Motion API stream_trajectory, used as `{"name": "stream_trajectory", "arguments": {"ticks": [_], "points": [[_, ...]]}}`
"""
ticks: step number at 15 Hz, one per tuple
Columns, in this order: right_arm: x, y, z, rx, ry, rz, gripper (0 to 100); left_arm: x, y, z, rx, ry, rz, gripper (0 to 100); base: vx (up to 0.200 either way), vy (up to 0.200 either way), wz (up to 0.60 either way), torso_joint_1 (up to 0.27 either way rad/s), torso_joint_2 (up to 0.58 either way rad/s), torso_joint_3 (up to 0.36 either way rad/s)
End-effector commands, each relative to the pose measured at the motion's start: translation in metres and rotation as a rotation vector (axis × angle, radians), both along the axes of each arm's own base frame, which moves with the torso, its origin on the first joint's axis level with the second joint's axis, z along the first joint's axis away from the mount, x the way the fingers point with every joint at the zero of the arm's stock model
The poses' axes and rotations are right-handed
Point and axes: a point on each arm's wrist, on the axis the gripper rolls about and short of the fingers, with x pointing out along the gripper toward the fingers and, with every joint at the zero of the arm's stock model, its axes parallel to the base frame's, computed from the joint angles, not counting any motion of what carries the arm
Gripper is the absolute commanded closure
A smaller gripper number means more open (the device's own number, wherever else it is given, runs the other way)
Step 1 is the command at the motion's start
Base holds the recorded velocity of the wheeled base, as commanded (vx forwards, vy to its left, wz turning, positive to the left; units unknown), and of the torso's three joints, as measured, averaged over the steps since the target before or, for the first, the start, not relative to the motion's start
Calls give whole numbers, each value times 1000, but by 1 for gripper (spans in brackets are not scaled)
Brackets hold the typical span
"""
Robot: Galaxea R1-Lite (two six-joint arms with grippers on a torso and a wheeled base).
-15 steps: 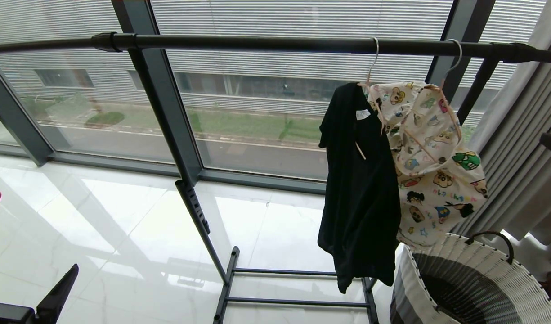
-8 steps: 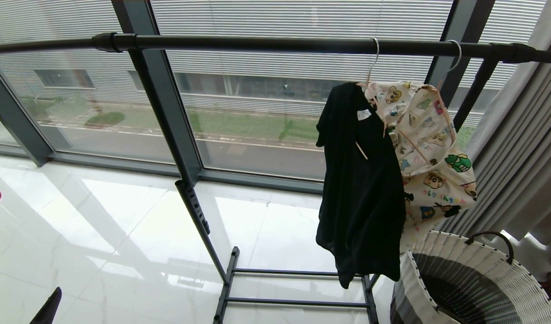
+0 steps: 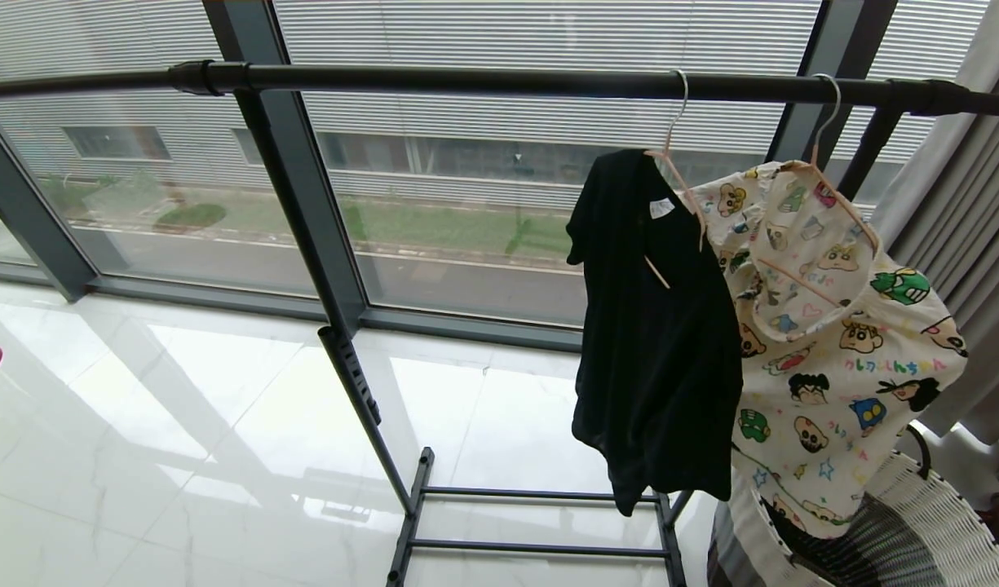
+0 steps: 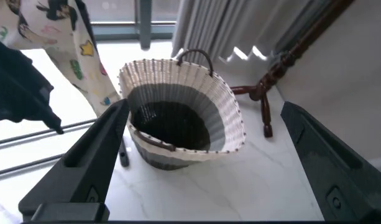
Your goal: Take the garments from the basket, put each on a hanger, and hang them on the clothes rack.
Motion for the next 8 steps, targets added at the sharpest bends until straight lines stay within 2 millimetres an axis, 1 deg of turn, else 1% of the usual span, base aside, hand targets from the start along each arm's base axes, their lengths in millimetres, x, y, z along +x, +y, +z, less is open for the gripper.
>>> {"name": "stream_trajectory", "arguments": {"ticks": [1,2,3,5,7,8], "points": [[-32,8,-24,-19,-150,-15,0,-7,2,-1,-36,-91,34,0,0,0,0,0,0,0],[-32,8,-28,-12,-180,4,0,-8,2,-1,-48,-98,43,0,0,0,0,0,0,0],[-28,7,-26,-16,-218,13,0,-7,2,-1,-60,-105,42,0,0,0,0,0,0,0],[-7,5,-50,-49,-231,70,0,-7,2,-1,-77,-115,44,0,0,0,0,0,0,0],[13,3,-86,-103,-251,132,0,-7,2,-1,-77,-115,42,0,0,0,0,0,0,0],[15,4,-90,-114,-271,178,0,-7,1,-1,-71,-111,36,0,0,0,0,0,0,0]]}}
